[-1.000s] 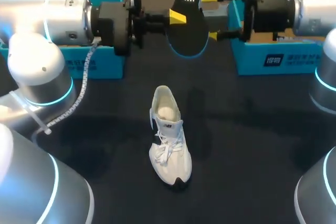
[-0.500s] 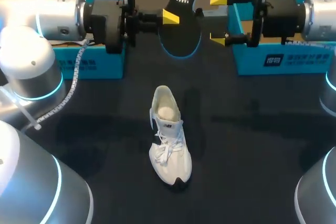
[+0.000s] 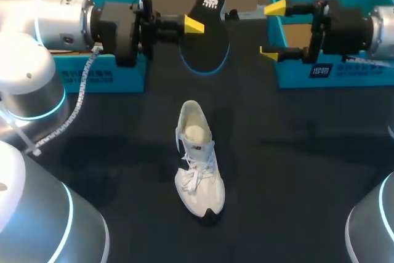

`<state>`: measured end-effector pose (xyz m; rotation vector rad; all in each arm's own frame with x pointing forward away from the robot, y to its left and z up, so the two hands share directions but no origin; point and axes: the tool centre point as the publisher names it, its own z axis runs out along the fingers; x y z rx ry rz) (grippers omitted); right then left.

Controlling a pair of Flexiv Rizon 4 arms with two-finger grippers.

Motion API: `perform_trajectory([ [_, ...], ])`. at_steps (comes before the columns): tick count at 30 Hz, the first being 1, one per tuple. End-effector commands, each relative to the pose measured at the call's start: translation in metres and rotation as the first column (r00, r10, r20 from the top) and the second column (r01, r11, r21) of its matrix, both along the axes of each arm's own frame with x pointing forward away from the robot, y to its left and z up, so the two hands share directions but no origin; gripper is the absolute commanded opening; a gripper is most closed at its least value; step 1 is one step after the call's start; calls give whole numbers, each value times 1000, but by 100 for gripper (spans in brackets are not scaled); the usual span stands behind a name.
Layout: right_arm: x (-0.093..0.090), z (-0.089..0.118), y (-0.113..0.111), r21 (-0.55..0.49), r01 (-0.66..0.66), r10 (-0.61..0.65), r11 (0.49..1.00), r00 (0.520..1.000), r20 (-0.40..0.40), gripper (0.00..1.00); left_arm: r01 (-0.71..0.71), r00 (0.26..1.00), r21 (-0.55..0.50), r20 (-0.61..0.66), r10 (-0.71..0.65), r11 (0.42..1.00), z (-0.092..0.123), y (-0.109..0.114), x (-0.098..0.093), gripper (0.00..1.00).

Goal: Take the shoe out of the shoebox, open the shoe tongue, remove and reinsert the insole, then place the shoe into the shoebox

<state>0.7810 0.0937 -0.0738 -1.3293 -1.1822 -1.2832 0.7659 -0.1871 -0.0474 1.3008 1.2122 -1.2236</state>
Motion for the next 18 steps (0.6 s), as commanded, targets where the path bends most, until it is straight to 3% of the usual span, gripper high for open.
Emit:
perform_trajectory([
  [1,-2,4,-15,-23,2,-2,1000,1000,0,100,3,1000,0,2,-3,1000,-1,-1,2,0],
  [7,-3,8,-28,-39,13,-12,999,1000,8,100,3,1000,0,2,-3,1000,-1,-1,2,0],
  [16,-3,8,-28,-39,13,-12,999,1000,8,100,3,1000,0,2,-3,1000,-1,-1,2,0],
  [18,-3,8,-28,-39,13,-12,999,1000,8,100,28,989,67,-144,-18,997,-3,-2,-1,0],
])
